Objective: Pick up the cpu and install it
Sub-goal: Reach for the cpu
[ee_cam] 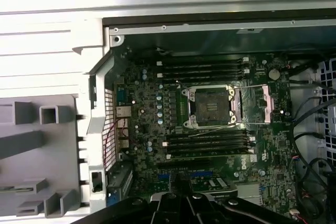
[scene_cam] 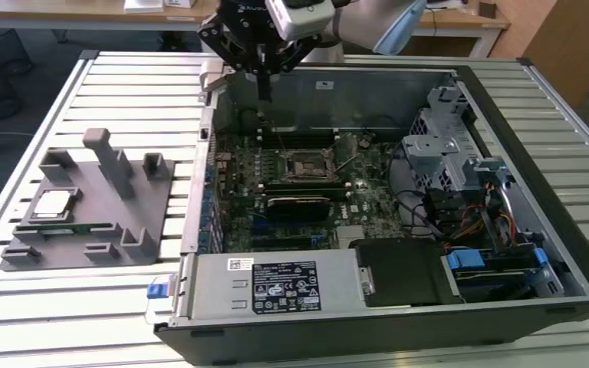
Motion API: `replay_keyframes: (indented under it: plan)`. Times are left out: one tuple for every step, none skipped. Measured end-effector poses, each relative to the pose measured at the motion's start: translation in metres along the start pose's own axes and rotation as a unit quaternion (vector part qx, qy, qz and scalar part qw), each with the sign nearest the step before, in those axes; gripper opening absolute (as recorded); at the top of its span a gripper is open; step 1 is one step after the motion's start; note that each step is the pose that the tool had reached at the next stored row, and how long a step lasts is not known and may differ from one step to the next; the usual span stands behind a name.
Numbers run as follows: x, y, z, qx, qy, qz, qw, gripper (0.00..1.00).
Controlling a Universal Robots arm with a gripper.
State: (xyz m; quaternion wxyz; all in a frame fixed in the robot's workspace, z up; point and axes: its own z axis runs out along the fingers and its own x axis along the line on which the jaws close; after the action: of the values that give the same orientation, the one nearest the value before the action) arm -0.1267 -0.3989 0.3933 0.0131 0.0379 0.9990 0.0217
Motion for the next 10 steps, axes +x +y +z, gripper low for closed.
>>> replay_keyframes:
  plan:
    - [0.0007,-0.0001,0.0000,0.0000,0.0000,0.000,1.0000,0.11]
    - [0.0015,-0.0001,0.0000,0.0000,0.0000,0.000,1.0000,0.11]
    - [0.0025,-0.0002,-0.0001,0.0000,0.0000,0.000,1.0000,0.11]
    - [0.0037,-0.0003,-0.0002,0.0001,0.0000,0.000,1.0000,0.11]
    - [0.0051,-0.0004,-0.0001,0.0000,0.0000,0.000,1.0000,0.11]
    - [0.0067,-0.0005,-0.0002,0.0000,0.0000,0.000,1.0000,0.11]
    - [0.0085,-0.0007,-0.0002,0.0000,0.0000,0.000,1.0000,0.11]
    - [0.0101,-0.0008,-0.0003,0.0000,0.0000,0.000,1.0000,0.11]
    - [0.0117,-0.0009,-0.0003,0.0000,0.0000,0.000,1.0000,0.11]
    - [0.0132,-0.0010,-0.0004,0.0000,0.0000,0.000,1.0000,0.11]
